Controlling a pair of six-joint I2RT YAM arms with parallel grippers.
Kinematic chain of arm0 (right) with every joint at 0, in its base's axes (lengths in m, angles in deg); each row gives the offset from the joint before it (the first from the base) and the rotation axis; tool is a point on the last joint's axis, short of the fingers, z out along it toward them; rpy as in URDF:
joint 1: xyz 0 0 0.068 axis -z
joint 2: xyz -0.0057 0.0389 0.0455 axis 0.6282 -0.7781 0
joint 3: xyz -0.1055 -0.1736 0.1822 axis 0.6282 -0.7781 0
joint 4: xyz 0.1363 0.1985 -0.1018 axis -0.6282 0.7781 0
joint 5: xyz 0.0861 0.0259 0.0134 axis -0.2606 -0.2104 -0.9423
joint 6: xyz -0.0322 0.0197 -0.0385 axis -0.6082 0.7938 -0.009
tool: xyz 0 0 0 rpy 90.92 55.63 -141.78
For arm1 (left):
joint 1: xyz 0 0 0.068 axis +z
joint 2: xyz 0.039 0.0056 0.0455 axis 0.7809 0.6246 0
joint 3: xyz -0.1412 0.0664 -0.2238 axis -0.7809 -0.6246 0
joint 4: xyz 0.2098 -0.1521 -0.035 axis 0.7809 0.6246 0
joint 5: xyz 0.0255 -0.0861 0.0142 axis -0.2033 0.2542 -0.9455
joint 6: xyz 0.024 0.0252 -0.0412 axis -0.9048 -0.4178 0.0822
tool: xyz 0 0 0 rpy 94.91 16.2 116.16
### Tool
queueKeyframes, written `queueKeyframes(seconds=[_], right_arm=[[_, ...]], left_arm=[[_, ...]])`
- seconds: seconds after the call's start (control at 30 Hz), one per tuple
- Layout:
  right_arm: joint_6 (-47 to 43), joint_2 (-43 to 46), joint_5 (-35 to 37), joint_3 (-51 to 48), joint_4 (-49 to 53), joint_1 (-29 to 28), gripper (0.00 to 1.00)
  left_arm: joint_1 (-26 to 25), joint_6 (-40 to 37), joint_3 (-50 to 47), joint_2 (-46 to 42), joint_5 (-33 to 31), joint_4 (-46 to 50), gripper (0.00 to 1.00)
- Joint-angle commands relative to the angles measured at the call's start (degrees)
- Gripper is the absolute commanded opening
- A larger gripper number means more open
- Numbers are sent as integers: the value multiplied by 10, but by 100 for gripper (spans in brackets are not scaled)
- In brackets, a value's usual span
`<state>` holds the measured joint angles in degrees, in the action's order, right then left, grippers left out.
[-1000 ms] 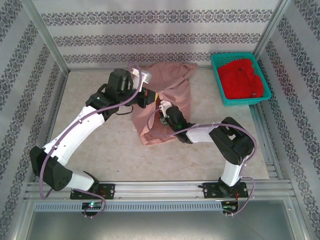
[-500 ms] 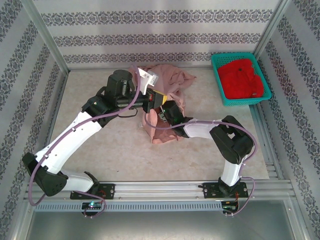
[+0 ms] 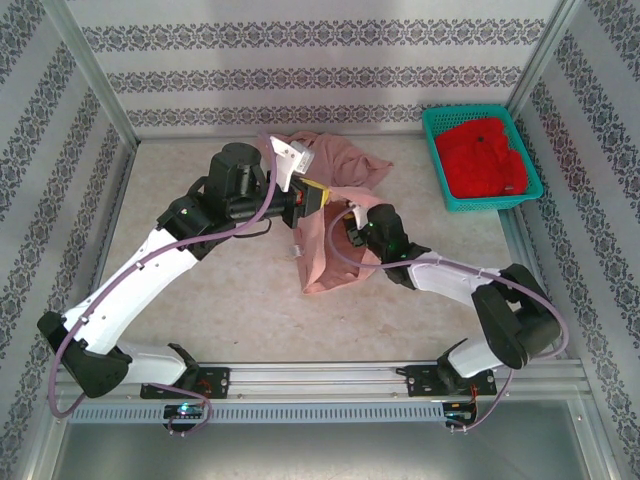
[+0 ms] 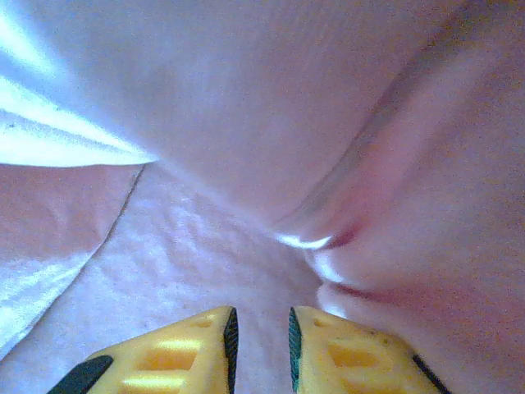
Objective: Fold the inside-out t-shirt
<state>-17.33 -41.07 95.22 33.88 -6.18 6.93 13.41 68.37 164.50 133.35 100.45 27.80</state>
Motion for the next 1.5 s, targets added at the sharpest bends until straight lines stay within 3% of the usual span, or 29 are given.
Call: queueKeyframes(seconds=[0.0, 0.17, 0.33, 0.7, 0.93, 1.13, 1.3, 1.47], right_arm=[[4, -15, -21, 8, 12, 2, 27], [-32, -75, 47, 76, 65, -34, 26], [-60, -132, 86, 113, 74, -59, 26], [-61, -229, 166, 228, 151, -47, 29], [-73, -275, 201, 288, 189, -36, 37], [-80, -263, 139, 289, 187, -4, 43], [-39, -219, 3, 266, 196, 46, 46], [37, -205, -92, 254, 189, 67, 46]], left_arm=[[-7, -8, -10, -17, 28, -34, 0], [-11, 22, -3, -20, 94, -87, 0], [-19, 27, 39, -3, 77, -69, 0], [-34, 19, 53, -7, 61, -67, 0], [-36, 13, 65, -5, 48, -64, 0], [-36, -15, 48, -33, -19, -48, 0], [-36, -42, 14, -64, -73, -34, 0], [-36, -48, -23, -87, -55, -56, 0]])
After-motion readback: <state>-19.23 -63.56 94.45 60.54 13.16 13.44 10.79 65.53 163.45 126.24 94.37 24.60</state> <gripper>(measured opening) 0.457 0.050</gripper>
